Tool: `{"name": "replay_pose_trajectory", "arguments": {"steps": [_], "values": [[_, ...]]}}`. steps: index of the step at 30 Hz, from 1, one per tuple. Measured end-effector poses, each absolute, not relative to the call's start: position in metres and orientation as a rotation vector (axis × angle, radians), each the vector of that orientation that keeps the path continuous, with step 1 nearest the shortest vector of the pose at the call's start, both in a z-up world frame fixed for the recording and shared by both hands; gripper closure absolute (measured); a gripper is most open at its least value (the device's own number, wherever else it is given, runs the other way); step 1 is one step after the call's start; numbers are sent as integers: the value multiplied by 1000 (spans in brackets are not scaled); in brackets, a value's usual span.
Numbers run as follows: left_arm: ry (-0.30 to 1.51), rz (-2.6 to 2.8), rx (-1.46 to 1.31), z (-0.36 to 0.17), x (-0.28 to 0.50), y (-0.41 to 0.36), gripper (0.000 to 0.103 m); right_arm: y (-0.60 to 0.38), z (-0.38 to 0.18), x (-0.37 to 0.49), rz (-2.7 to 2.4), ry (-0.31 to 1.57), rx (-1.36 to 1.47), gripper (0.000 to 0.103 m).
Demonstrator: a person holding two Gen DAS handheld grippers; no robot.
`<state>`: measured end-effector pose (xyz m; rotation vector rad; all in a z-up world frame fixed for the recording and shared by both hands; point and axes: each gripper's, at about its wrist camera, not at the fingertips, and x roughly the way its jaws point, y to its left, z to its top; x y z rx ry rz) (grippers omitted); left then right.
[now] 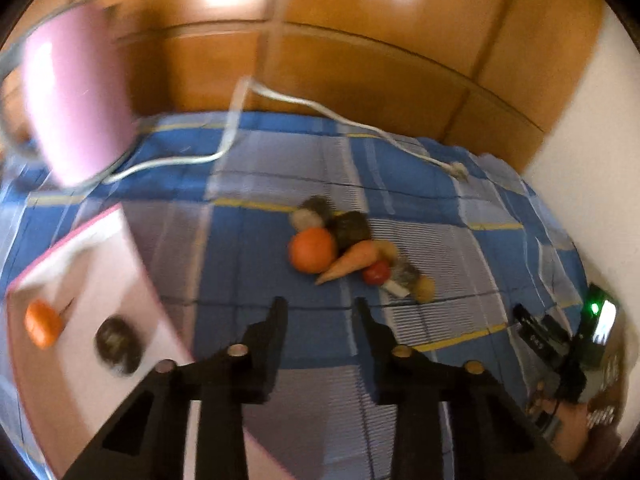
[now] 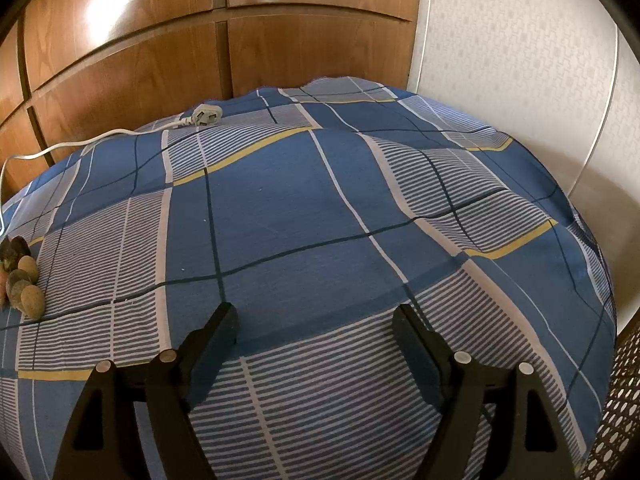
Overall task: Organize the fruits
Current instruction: 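Grasp the orange carrot with the left gripper and lift it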
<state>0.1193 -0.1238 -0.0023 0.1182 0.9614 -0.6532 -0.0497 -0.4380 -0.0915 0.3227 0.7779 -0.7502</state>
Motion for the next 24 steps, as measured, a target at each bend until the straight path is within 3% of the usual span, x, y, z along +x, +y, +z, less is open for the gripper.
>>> {"name": "replay_pose_trajectory", "arguments": {"steps": [11, 21, 24], "values": [[903, -837, 443, -24, 131, -196, 78, -438, -92, -49, -752, 779, 320, 21], [906, -860, 533, -47, 151, -212, 78, -438, -92, -49, -752, 780, 320, 20], [913, -870, 484, -44, 153, -207, 90, -438, -92, -48, -752, 780, 320, 20]]}}
